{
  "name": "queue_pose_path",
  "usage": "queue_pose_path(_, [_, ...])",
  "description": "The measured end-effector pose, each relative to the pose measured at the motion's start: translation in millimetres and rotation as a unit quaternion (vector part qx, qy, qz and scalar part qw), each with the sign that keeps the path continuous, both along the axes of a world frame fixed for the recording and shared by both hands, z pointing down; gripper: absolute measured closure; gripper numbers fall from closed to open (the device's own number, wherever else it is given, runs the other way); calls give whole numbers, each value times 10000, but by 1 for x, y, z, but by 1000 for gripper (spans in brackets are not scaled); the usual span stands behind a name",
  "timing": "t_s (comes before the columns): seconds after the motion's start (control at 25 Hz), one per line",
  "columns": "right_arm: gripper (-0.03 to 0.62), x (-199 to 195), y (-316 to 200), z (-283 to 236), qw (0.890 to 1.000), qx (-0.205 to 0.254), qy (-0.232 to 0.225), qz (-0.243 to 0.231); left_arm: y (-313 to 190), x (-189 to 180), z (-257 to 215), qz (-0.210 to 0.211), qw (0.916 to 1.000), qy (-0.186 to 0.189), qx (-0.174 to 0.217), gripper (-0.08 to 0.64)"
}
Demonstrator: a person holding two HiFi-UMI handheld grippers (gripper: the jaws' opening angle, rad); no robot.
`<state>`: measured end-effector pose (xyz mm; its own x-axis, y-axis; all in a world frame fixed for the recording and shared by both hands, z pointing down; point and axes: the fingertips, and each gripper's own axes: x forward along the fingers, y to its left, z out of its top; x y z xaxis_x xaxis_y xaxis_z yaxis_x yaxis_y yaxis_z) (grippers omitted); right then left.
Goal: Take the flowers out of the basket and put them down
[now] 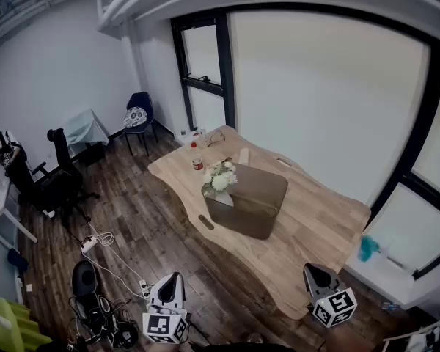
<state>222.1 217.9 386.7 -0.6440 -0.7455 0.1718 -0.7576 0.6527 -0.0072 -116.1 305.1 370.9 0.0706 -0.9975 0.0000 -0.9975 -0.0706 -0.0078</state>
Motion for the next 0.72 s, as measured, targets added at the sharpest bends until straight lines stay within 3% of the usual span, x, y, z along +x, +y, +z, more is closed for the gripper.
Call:
queue_pose_path(0.4, [571,2,-12,15,9998,-114,47,-181,-4,7,8,-146,9997,-49,-185,555])
queue_pose_path(0.72, [571,10,-36,31,9986,-242,-356,-303,-19,13,4,-388,9991,-185,-58,555])
